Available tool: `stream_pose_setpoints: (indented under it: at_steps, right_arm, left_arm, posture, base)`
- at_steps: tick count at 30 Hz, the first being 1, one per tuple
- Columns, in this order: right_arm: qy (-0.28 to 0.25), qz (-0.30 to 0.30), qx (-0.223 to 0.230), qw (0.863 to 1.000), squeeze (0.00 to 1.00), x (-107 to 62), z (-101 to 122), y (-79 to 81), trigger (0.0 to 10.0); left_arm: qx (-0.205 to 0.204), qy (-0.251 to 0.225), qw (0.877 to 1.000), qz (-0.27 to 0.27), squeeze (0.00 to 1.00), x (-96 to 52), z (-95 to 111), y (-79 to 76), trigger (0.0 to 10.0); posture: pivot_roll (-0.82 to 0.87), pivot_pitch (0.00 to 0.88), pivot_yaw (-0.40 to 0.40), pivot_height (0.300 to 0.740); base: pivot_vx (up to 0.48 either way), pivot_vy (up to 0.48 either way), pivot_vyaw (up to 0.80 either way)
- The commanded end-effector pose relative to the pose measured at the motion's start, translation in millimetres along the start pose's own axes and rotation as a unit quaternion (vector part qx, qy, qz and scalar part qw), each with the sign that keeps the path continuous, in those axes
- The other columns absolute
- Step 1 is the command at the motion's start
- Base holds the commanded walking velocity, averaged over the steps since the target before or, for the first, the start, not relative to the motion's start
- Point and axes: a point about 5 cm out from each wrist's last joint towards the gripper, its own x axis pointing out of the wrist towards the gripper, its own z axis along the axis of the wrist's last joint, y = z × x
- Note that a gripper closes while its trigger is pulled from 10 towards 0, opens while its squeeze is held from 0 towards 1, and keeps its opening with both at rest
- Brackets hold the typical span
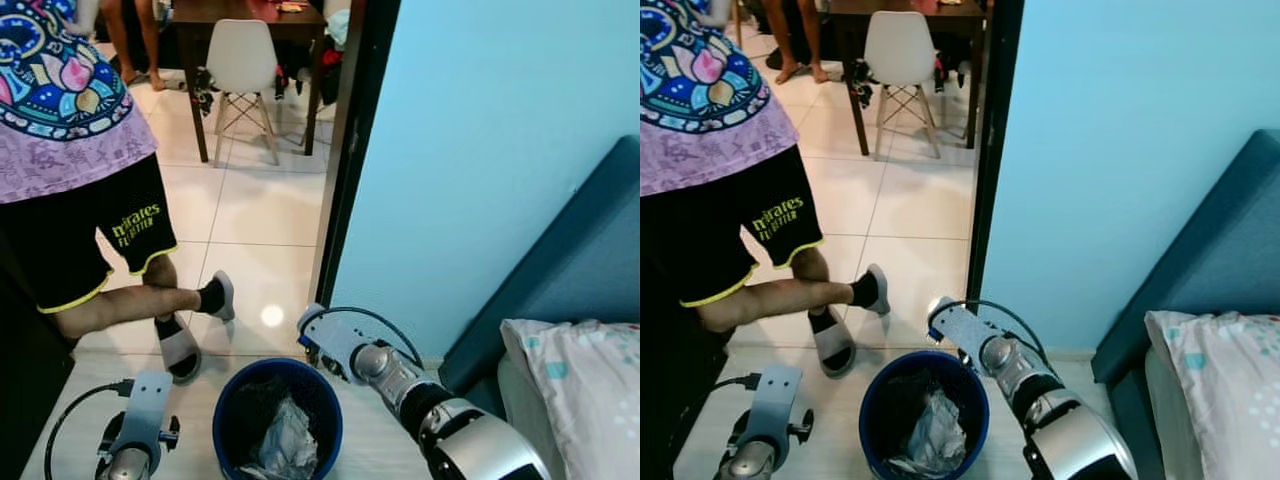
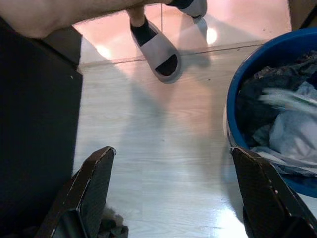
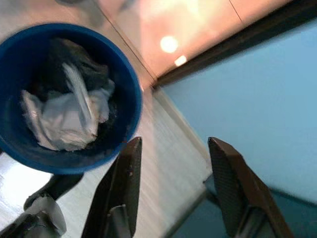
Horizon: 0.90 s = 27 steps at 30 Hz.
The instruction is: Clean up the room
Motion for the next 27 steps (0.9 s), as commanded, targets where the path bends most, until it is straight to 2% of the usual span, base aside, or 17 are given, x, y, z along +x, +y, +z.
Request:
stream_pose_setpoints:
  at_steps: [1, 5, 7, 8, 10, 12, 13, 15, 16, 18, 20, 22, 23, 25, 27]
  right_arm:
    - [0.022, -0.01, 0.024, 0.999, 0.0, -1.5, -14.4, -2.4, 10.0]
    - [0.024, -0.024, 0.059, 0.998, 0.0, -3.7, -23.8, -9.1, 10.0]
    - [0.025, -0.048, 0.113, 0.992, 0.0, -6.5, -34.5, -16.9, 10.0]
    - [0.025, -0.048, 0.113, 0.992, 0.0, -6.5, -34.5, -16.9, 10.0]
    - [0.035, -0.072, 0.14, 0.987, 0.0, -10.0, -48.0, -22.9, 10.0]
    - [0.061, -0.096, 0.181, 0.977, 0.0, -16.3, -73.2, -25.3, 10.0]
    - [0.061, -0.096, 0.181, 0.977, 0.0, -16.3, -73.2, -25.3, 10.0]
    - [0.088, -0.109, 0.207, 0.968, 0.0, -22.6, -97.3, -21.3, 10.0]
    - [0.088, -0.109, 0.207, 0.968, 0.0, -22.6, -97.3, -21.3, 10.0]
    - [0.112, -0.115, 0.25, 0.955, 0.0, -28.7, -119.2, -11.7, 10.0]
    - [0.112, -0.115, 0.25, 0.955, 0.0, -28.7, -119.2, -11.7, 10.0]
    - [0.123, -0.118, 0.284, 0.943, 0.0, -32.5, -131.4, -4.2, 10.0]
    - [0.123, -0.118, 0.284, 0.943, 0.0, -32.5, -131.4, -4.2, 10.0]
    - [0.129, -0.128, 0.325, 0.928, 0.0, -35.3, -139.7, 1.2, 10.0]
    - [0.129, -0.128, 0.325, 0.928, 0.0, -35.3, -139.7, 1.2, 10.0]
  left_arm:
    - [0.002, 0.013, 1.0, -0.018, 0.0, -2.4, -6.0, -8.4, 10.0]
    - [-0.002, 0.014, 1.0, -0.027, 0.0, -1.4, -3.9, -11.8, 10.0]
    - [-0.01, 0.011, 0.999, -0.042, 0.0, -0.2, -0.1, -17.0, 10.0]
    - [-0.01, 0.011, 0.999, -0.042, 0.0, -0.2, -0.1, -17.0, 10.0]
    - [-0.017, 0.015, 0.998, -0.058, 0.0, 0.3, 1.3, -22.8, 10.0]
    - [-0.016, 0.038, 0.997, -0.068, 0.0, -1.0, -3.7, -29.4, 10.0]
    - [-0.016, 0.038, 0.997, -0.068, 0.0, -1.0, -3.7, -29.4, 10.0]
    - [-0.012, 0.07, 0.995, -0.076, 0.0, -4.4, -13.7, -34.4, 10.0]
    - [-0.012, 0.07, 0.995, -0.076, 0.0, -4.4, -13.7, -34.4, 10.0]
    - [-0.015, 0.116, 0.99, -0.073, 0.0, -9.7, -28.5, -36.3, 10.0]
    - [-0.015, 0.116, 0.99, -0.073, 0.0, -9.7, -28.5, -36.3, 10.0]
    - [-0.024, 0.151, 0.986, -0.073, 0.0, -14.2, -39.0, -38.4, 10.0]
    - [-0.024, 0.151, 0.986, -0.073, 0.0, -14.2, -39.0, -38.4, 10.0]
    - [-0.014, 0.179, 0.979, -0.096, 0.0, -20.2, -48.8, -45.5, 10.0]
    - [-0.014, 0.179, 0.979, -0.096, 0.0, -20.2, -48.8, -45.5, 10.0]
  posture:
    - [0.05, 0.135, -0.065, 0.74]
    - [0.04, 0.128, -0.053, 0.74]
    - [0.03, 0.124, -0.045, 0.74]
    - [0.03, 0.124, -0.045, 0.74]
    - [0.02, 0.119, -0.041, 0.74]
    - [-0.02, 0.111, -0.028, 0.74]
    - [-0.02, 0.111, -0.028, 0.74]
    - [-0.03, 0.105, -0.022, 0.74]
    - [-0.03, 0.105, -0.022, 0.74]
    - [-0.05, 0.097, -0.014, 0.74]
    - [-0.05, 0.097, -0.014, 0.74]
    - [-0.07, 0.09, -0.005, 0.74]
    - [-0.07, 0.09, -0.005, 0.74]
    - [-0.09, 0.082, 0.009, 0.74]
    - [-0.09, 0.082, 0.009, 0.74]
  base:
    - [0.0, 0.0, 0.0]
    - [0.0, 0.0, 0.0]
    - [0.0, 0.0, 0.0]
    - [0.0, 0.0, 0.0]
    - [0.0, 0.0, 0.0]
    - [-0.407, 0.0, 0.0]
    - [-0.435, 0.0, 0.0]
    - [-0.334, 0.0, 0.0]
    - [-0.334, 0.0, 0.0]
    - [-0.362, 0.0, 0.0]
    - [-0.364, 0.0, 0.0]
    - [-0.383, 0.0, 0.0]
    - [-0.394, 0.0, 0.0]
    - [-0.398, 0.0, 0.0]
    - [-0.398, 0.0, 0.0]
